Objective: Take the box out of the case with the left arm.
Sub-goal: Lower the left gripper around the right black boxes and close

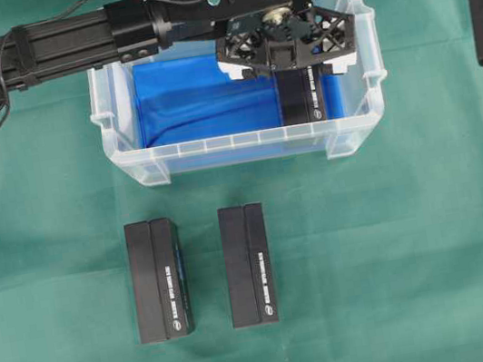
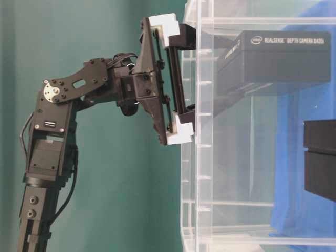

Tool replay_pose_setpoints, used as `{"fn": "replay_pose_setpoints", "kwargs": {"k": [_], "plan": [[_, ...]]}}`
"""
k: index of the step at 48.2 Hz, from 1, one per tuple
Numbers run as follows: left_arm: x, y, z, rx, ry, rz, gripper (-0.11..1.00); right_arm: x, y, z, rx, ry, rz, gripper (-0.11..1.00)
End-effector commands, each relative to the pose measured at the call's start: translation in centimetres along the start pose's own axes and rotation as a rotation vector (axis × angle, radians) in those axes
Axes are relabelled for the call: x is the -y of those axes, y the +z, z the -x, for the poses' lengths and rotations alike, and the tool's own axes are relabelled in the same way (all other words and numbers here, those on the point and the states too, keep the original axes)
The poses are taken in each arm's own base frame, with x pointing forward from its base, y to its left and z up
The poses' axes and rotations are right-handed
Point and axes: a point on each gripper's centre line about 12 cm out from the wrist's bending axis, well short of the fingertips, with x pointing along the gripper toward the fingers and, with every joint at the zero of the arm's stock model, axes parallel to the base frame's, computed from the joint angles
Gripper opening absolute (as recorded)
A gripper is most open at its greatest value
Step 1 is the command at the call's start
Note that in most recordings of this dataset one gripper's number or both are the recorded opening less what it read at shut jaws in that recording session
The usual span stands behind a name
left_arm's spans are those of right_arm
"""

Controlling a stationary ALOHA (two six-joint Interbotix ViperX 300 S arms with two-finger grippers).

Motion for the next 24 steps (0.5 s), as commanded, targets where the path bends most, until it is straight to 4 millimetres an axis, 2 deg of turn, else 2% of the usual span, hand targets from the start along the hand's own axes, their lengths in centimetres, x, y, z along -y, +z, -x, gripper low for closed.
{"fn": "replay_pose_setpoints", "kwargs": {"k": [1,24], "plan": [[0.19,0.45,2.89,0.023,-0.053,0.006,0.89,0.06,0.11,0.30,0.011,0.000,-0.004,0.02],[0.19,0.17,2.25,0.016,-0.051,0.016,0.89,0.06,0.11,0.30,0.011,0.000,-0.006,0.02]]}}
